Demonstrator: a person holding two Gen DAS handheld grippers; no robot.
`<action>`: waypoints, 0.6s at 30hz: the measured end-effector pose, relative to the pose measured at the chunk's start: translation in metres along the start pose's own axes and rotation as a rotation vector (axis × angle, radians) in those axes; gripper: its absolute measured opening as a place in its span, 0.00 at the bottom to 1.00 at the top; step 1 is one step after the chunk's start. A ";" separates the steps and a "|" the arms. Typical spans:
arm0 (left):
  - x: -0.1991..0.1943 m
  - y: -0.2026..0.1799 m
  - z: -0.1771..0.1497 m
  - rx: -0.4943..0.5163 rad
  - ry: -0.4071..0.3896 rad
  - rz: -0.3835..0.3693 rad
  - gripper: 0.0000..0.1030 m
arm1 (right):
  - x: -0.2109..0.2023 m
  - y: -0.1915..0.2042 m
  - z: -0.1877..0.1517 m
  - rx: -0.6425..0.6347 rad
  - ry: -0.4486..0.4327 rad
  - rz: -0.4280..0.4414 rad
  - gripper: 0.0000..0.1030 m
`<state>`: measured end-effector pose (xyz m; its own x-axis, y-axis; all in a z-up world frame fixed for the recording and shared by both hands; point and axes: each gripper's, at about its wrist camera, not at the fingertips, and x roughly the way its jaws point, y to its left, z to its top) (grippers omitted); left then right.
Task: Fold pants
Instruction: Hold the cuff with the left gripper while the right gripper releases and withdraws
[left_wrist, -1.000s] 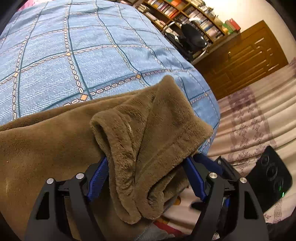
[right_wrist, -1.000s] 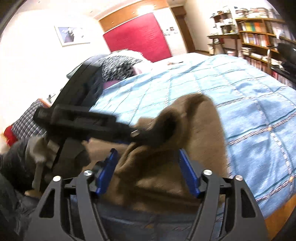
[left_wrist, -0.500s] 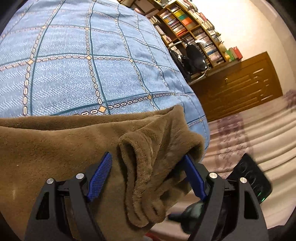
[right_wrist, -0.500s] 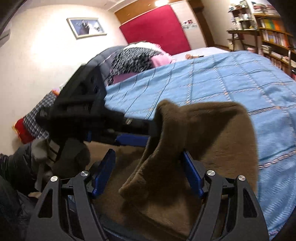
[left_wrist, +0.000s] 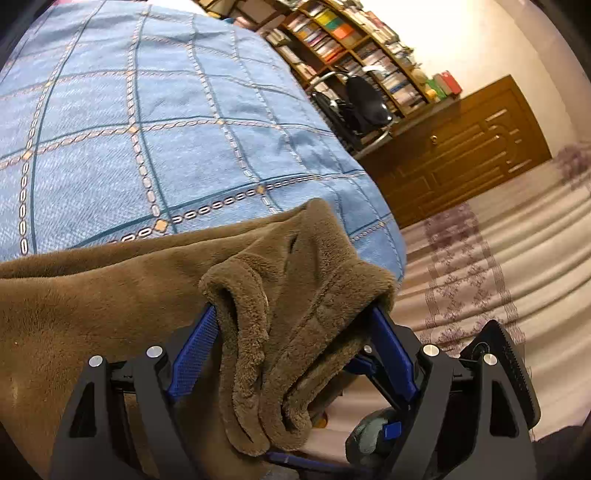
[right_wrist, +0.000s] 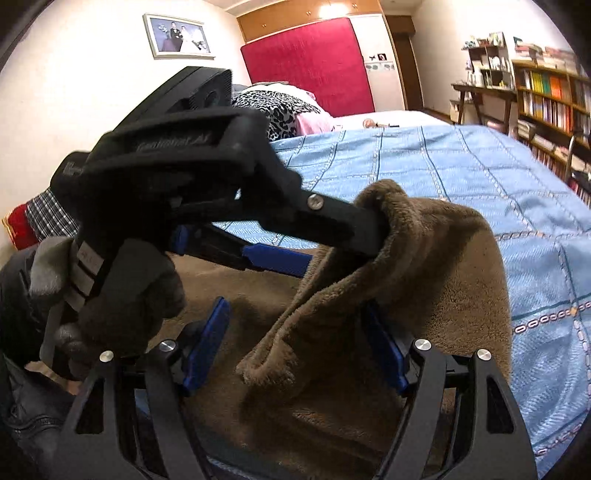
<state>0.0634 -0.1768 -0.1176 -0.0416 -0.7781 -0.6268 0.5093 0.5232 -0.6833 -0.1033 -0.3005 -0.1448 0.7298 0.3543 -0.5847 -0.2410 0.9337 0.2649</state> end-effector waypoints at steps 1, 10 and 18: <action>-0.001 -0.003 -0.001 0.013 0.000 -0.005 0.78 | -0.001 0.004 -0.001 -0.011 -0.003 -0.005 0.73; 0.000 -0.017 -0.005 0.088 0.022 -0.011 0.84 | 0.003 0.046 -0.010 -0.216 0.009 -0.093 0.73; 0.027 0.009 0.008 -0.019 0.094 0.093 0.41 | -0.001 0.048 -0.027 -0.149 0.052 -0.074 0.73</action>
<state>0.0735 -0.1958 -0.1372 -0.0756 -0.6903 -0.7195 0.4982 0.5989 -0.6270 -0.1331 -0.2543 -0.1526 0.7163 0.2826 -0.6380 -0.2823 0.9535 0.1054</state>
